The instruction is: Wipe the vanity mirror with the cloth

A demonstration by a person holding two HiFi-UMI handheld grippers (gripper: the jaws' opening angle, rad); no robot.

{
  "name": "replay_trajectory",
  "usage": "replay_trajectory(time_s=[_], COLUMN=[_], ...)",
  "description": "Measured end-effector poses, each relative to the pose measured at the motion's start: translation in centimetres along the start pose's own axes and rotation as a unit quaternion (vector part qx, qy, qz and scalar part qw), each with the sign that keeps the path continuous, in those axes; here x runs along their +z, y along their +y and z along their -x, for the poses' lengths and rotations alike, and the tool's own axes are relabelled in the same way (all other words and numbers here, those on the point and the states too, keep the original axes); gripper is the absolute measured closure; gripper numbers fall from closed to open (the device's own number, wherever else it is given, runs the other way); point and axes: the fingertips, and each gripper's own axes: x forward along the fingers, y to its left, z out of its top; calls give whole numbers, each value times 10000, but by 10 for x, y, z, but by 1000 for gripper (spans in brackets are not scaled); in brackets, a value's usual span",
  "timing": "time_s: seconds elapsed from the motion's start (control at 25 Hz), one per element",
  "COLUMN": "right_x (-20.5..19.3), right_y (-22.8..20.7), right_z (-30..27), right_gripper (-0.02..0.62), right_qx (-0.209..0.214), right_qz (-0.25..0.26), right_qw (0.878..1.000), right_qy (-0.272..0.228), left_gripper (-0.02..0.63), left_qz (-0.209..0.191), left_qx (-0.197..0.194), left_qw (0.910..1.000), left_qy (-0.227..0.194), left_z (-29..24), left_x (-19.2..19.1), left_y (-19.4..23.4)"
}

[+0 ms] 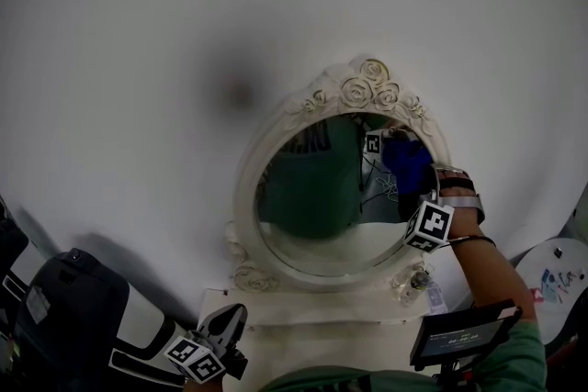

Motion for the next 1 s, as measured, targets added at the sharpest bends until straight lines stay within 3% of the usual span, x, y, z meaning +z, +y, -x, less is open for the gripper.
replay_trajectory(time_s=[0.12, 0.36, 0.52, 0.76, 1.0], right_x=[37, 193, 266, 322, 335], right_y=[-3, 7, 14, 19, 25], right_z=[14, 49, 52, 60, 62], right_gripper=[497, 497, 497, 479, 437], right_qx=[1, 42, 80, 227, 135], right_qz=[-121, 156, 311, 153, 102], right_qw=[9989, 9826, 9751, 9663, 9572], right_qy=[-452, -1852, -2194, -2560, -2888], left_gripper=[597, 597, 597, 597, 597], left_qz=[-16, 15, 20, 55, 93], left_qx=[104, 261, 393, 726, 814], left_qw=[9999, 9995, 9989, 9968, 9960], left_qy=[-24, -156, -237, -336, -365], left_z=[10, 27, 41, 67, 75], left_x=[3, 5, 6, 8, 6], left_y=[6, 10, 14, 26, 31])
